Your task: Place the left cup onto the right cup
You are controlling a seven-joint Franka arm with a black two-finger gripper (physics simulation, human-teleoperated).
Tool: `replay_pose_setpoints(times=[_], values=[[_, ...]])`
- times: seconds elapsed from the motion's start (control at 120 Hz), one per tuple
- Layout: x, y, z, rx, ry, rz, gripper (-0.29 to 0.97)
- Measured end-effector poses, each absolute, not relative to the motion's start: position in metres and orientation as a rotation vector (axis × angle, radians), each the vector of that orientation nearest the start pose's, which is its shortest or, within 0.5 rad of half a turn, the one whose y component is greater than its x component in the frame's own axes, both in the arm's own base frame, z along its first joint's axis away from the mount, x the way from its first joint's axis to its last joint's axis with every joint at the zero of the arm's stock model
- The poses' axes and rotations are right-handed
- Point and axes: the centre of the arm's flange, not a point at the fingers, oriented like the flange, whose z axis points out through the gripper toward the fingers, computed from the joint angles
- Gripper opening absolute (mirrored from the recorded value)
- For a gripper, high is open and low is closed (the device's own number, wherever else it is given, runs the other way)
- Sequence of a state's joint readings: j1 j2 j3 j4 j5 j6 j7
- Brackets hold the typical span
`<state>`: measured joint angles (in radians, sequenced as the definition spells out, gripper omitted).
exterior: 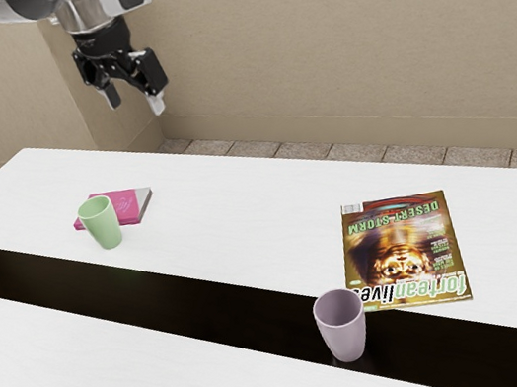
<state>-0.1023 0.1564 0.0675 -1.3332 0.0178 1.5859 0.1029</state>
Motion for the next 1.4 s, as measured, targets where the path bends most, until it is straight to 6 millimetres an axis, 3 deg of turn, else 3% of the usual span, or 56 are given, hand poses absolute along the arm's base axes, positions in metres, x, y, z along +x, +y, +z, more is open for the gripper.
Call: replay_pose_setpoints(times=[0.133,0.183,0.233,0.333,0.408,0.5,0.617,0.825,0.975,1.1,1.225,1.4], values=[[0.600,-0.022,0.635,-3.069,0.265,-0.133,0.68],[0.605,-0.012,0.626,-3.055,0.248,-0.118,0.68],[0.614,0.017,0.609,-3.047,0.185,-0.078,0.68],[0.631,0.101,0.560,-3.046,0.009,0.000,0.68],[0.645,0.139,0.518,-3.049,-0.054,0.044,0.68],[0.662,0.152,0.474,-3.068,-0.071,0.060,0.68],[0.676,0.154,0.436,-3.085,-0.074,0.055,0.68],[0.699,0.191,0.406,-3.113,-0.155,-0.021,0.68],[0.704,0.227,0.399,-3.115,-0.224,-0.074,0.68],[0.704,0.256,0.380,-3.113,-0.281,-0.069,0.68],[0.702,0.269,0.368,-3.112,-0.310,-0.062,0.68],[0.703,0.271,0.345,-3.115,-0.316,-0.043,0.68]])
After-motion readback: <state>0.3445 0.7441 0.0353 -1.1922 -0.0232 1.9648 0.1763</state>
